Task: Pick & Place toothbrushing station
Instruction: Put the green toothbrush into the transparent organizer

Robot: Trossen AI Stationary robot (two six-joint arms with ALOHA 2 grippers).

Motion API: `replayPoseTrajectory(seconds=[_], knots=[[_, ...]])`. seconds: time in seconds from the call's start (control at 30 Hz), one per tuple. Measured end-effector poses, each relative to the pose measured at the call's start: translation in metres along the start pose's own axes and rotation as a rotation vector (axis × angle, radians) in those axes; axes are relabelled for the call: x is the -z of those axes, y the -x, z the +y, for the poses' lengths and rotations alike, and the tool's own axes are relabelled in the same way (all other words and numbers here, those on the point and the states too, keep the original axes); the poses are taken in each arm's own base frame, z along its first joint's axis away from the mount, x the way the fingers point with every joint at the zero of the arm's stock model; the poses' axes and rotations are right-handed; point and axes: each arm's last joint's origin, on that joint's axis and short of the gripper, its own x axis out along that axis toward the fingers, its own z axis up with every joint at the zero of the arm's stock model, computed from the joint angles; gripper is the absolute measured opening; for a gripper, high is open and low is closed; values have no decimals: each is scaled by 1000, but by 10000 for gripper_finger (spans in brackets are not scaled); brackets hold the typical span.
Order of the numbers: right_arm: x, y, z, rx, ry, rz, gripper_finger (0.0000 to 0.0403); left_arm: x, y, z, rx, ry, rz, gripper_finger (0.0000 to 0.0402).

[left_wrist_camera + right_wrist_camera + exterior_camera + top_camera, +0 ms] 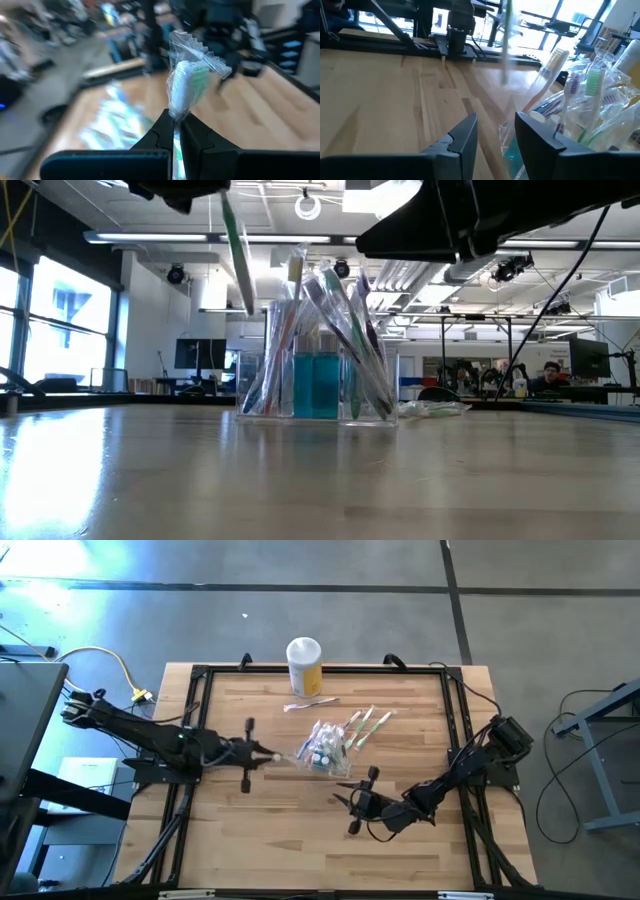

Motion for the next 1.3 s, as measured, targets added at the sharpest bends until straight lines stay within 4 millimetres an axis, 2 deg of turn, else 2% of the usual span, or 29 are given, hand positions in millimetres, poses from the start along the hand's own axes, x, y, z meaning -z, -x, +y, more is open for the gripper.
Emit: replayPoseTrajectory(seconds=[0.07, 0.2, 0.4, 0.53, 0.87, 1.3], knots=[[0, -1, -1, 4, -1, 1, 123, -3, 6, 7, -68, -21, -15, 1], [0, -4, -3, 14, -4, 2, 122, -1, 4, 23, -138, -27, 5, 1], [0, -5, -5, 20, -8, 2, 114, 16, -13, 47, -138, 55, 79, 1], [0, -5, -4, 19, -6, 2, 112, 25, -23, 55, -75, 132, 99, 1], [0, -4, -3, 14, -2, 2, 111, 47, -44, 53, -42, 255, 215, 1], [0, 0, 0, 6, 0, -1, 109, 60, -41, 49, -31, 449, 360, 1]])
